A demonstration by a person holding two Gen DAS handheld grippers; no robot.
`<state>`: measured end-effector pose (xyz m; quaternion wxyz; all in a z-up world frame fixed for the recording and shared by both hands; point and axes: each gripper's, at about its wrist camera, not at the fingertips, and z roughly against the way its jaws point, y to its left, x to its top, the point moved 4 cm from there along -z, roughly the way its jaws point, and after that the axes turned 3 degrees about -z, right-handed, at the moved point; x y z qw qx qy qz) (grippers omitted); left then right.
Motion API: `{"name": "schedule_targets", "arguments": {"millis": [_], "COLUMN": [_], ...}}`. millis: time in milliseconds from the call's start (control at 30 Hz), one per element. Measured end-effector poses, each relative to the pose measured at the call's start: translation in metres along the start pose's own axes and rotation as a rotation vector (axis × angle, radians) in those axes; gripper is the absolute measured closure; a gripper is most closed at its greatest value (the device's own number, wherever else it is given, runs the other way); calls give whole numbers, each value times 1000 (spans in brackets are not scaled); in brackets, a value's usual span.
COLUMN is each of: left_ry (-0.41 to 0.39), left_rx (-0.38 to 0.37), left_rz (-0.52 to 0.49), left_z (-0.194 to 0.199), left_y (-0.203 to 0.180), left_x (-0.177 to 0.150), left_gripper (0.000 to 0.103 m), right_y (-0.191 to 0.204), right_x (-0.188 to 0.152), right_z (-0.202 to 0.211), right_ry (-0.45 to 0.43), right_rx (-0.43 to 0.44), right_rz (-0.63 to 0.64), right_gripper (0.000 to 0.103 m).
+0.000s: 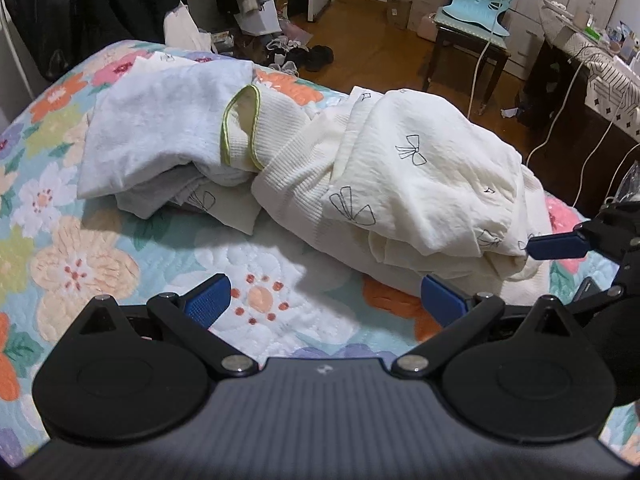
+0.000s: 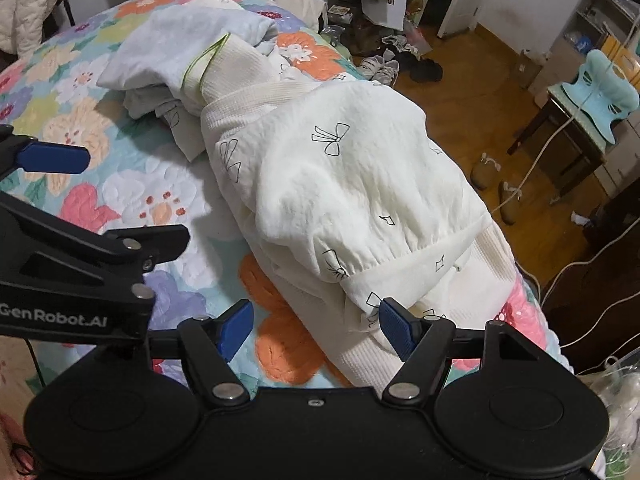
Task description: Fold clothes
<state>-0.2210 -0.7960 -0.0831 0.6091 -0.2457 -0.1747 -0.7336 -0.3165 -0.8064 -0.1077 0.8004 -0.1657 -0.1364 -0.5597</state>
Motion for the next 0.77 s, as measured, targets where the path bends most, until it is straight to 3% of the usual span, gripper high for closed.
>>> {"name": "schedule_targets", "arguments": {"millis": [567,767], "left_ry": [-19,-42], "left_rx": [38,30], "left_rz": [-25,-11], "left_z": [-5,-5], "left_y": [-6,-12], "left_x": [-7,-13], "left_gripper": [0,0], "right_y": [9,9], "right_x": [-6,-15], "right_z": [-5,-5], "right_ry": [-2,-65], "right_rx": [-24,-20], "right_rz": [13,-10], "right_gripper": [27,26]}}
